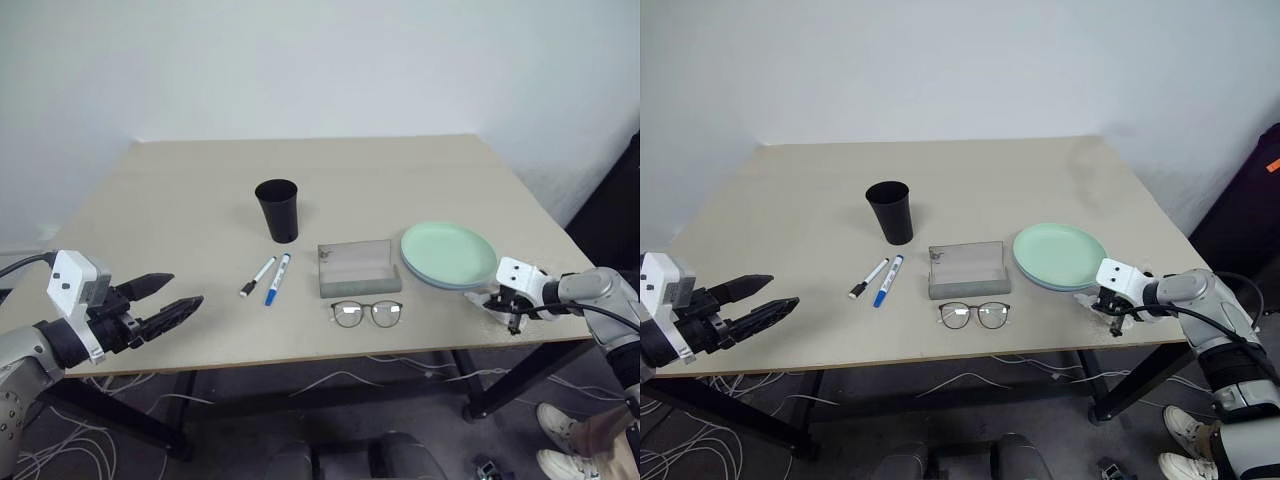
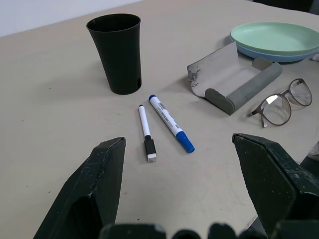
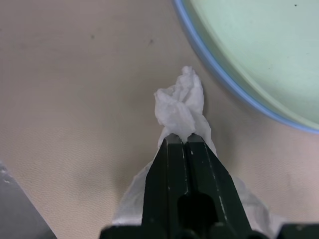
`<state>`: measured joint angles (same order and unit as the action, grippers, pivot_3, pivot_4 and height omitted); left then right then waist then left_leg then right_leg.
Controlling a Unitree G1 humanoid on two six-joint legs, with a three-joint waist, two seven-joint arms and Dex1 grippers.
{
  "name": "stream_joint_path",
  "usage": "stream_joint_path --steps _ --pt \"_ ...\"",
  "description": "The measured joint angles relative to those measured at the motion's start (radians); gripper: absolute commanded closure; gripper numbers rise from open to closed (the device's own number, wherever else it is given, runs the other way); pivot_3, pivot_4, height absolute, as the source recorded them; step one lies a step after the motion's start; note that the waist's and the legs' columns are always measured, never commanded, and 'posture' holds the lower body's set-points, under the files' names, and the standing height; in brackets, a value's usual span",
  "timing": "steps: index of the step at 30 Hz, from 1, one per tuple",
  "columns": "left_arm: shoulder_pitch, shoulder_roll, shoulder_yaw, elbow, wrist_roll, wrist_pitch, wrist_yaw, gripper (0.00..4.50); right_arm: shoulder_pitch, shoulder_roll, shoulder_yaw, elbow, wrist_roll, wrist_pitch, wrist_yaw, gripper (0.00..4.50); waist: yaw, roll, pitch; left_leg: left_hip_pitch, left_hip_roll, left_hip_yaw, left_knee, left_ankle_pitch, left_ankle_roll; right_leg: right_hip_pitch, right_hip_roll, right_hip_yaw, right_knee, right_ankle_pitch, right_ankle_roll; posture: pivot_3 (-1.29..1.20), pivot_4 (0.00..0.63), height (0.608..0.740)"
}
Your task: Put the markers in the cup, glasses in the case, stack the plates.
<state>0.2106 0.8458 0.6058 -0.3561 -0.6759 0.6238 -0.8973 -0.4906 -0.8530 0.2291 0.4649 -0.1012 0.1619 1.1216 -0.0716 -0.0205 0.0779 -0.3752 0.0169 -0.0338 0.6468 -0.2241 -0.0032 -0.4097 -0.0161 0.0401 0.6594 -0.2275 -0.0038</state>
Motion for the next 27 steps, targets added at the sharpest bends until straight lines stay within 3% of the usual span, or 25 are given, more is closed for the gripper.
stream_joint_path --steps 9,15,21,27 --pt "0.01 0.0 0.0 -0.001 0.0 0.0 0.003 0.86 0.028 -0.092 -0.032 -0.111 0.106 -0.012 0.223 4.49 0.001 0.001 0.0 0.0 0.0 0.0 0.0 0.0 0.0 0.0 0.0 0.0 0.0 0.0 0.0 0.0 0.0 0.74" --pt "0.007 0.0 0.0 0.0 0.0 -0.005 0.004 0.86 -0.114 -0.113 -0.113 -0.113 0.201 0.006 0.299 4.49 -0.005 0.001 0.0 0.001 0.001 0.0 0.0 0.0 0.0 0.0 0.0 0.0 0.0 0.0 0.0 0.0 0.0 0.74" --pt "-0.007 0.003 -0.002 0.004 0.001 -0.008 0.007 0.86 -0.296 -0.013 -0.134 -0.02 0.208 -0.001 0.199 4.49 -0.004 0.0 0.0 0.0 0.0 0.0 0.0 0.0 0.0 -0.001 0.0 0.0 0.0 0.0 0.0 0.0 0.0 0.74" --pt "-0.008 0.004 -0.001 0.011 0.013 -0.009 0.008 0.86 -0.324 0.09 -0.069 0.094 0.095 -0.077 0.05 4.49 0.001 0.0 0.0 -0.002 0.0 0.0 -0.001 0.0 0.0 -0.002 0.0 0.0 0.0 0.0 0.0 0.0 0.0 0.74"
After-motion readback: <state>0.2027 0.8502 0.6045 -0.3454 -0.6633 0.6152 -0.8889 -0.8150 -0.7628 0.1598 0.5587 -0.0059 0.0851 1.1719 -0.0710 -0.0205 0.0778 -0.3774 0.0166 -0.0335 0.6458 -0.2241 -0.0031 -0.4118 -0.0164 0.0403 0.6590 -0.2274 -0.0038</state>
